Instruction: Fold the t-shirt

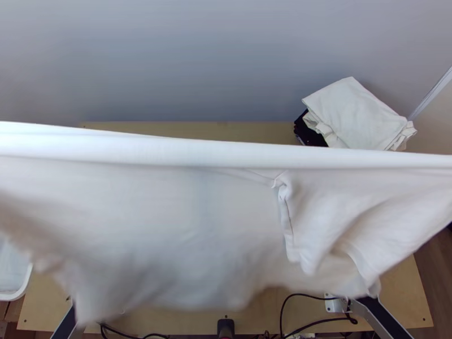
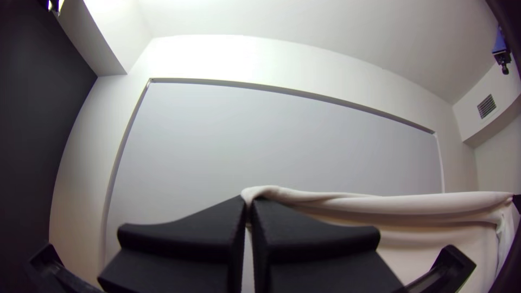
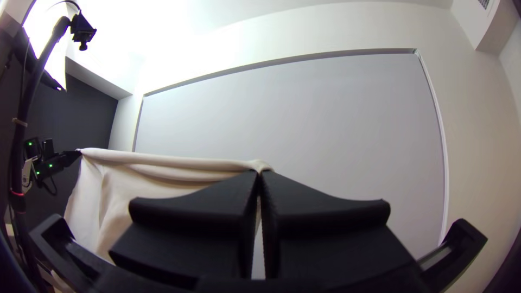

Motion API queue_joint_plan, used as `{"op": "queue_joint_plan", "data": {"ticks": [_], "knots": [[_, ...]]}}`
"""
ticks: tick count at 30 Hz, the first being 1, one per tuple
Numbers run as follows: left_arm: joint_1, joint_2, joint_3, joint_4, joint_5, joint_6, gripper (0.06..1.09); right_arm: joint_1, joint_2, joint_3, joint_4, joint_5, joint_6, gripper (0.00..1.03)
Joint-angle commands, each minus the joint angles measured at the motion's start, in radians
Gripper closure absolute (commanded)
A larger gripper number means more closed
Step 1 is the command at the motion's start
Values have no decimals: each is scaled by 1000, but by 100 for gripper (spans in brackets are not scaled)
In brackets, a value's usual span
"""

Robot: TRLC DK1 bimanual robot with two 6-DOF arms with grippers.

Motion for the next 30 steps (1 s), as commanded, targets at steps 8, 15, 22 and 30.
{"op": "queue_joint_plan", "data": {"ticks": [8,15,22,30], "knots": [[15,11,-116,-11,-56,-82,105,101,170,24,26,74,71,100],[15,-78,-473,6,-2,-127,105,134,196,-315,122,69,97,100],[7,-78,-875,182,25,-125,105,132,314,-568,309,48,111,100],[-42,247,-1024,506,16,-147,105,81,527,-694,527,40,126,100]]}}
